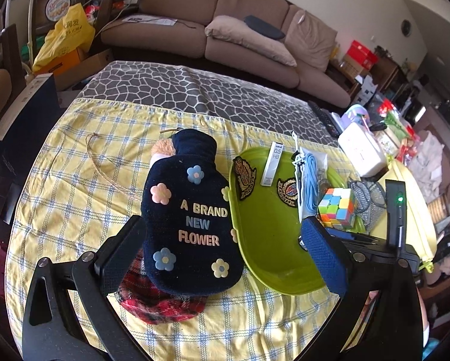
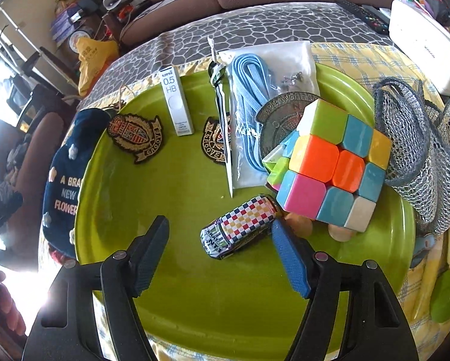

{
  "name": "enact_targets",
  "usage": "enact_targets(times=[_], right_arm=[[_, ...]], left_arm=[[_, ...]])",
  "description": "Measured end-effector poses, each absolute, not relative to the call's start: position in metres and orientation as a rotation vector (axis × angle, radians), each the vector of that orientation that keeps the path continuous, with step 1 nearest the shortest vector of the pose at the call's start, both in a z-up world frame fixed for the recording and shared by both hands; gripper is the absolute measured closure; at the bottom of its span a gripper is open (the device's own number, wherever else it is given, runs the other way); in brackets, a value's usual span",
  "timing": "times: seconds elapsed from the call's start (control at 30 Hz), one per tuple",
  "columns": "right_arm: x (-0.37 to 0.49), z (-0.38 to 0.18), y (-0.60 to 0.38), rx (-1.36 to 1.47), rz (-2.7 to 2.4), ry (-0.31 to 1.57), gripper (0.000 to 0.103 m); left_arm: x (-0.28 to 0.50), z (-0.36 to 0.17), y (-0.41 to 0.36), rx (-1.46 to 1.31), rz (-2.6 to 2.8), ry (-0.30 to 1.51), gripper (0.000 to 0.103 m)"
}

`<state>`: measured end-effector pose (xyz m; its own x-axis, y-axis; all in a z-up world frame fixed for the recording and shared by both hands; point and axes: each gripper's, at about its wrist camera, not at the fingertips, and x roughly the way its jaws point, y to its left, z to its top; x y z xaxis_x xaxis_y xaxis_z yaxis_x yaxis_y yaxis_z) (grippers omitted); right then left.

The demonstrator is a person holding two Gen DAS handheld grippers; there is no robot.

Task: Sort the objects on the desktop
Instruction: 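Grasp the checkered toy car on the green tray with the right tool and lift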

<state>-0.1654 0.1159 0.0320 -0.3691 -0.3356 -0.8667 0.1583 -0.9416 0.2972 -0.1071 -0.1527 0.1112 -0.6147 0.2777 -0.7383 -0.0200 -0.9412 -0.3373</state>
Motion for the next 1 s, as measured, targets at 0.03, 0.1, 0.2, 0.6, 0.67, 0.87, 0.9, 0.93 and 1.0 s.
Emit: enact_targets(times=[0.03, 0.1, 0.2, 0.6, 0.67, 0.87, 0.9, 0.93, 1.0], right_arm=[[-0.166, 0.031, 0.113, 1.558, -2.381, -0.215, 0.029], [-0.169, 0.029, 0.104, 1.56, -2.43, -0.132, 0.029], [-0.168, 0.024, 0.087, 1.56, -2.471, 0.029, 0.028], [-0.163, 0.018, 0.068, 1.522, -2.41, 0.173, 0.072], [-0.163, 0.021, 0.072, 1.519, -2.395, 0.14, 0.072], [-0.158, 0.042, 0.091, 1.452, -2.356, -0.066, 0.072], [-0.158, 0.046, 0.095, 1.439, -2.354, -0.089, 0.072], [-0.157, 0.049, 0.098, 1.431, -2.354, -0.102, 0.072], [-0.155, 0.054, 0.103, 1.418, -2.352, -0.137, 0.072]], left_arm=[[-0.107, 0.111, -0.155, -1.284, 2.644, -0.454, 0.0], [-0.107, 0.112, -0.161, -1.279, 2.645, -0.469, 0.0], [-0.107, 0.113, -0.168, -1.271, 2.647, -0.488, 0.0], [-0.114, 0.105, -0.195, -1.295, 2.683, -0.565, 0.0], [-0.118, 0.099, -0.199, -1.317, 2.689, -0.585, 0.0], [-0.135, 0.071, -0.21, -1.429, 2.65, -0.661, 0.0], [-0.138, 0.064, -0.212, -1.458, 2.637, -0.68, 0.002], [-0.141, 0.059, -0.213, -1.486, 2.624, -0.7, 0.003], [-0.143, 0.05, -0.215, -1.523, 2.604, -0.74, 0.005]])
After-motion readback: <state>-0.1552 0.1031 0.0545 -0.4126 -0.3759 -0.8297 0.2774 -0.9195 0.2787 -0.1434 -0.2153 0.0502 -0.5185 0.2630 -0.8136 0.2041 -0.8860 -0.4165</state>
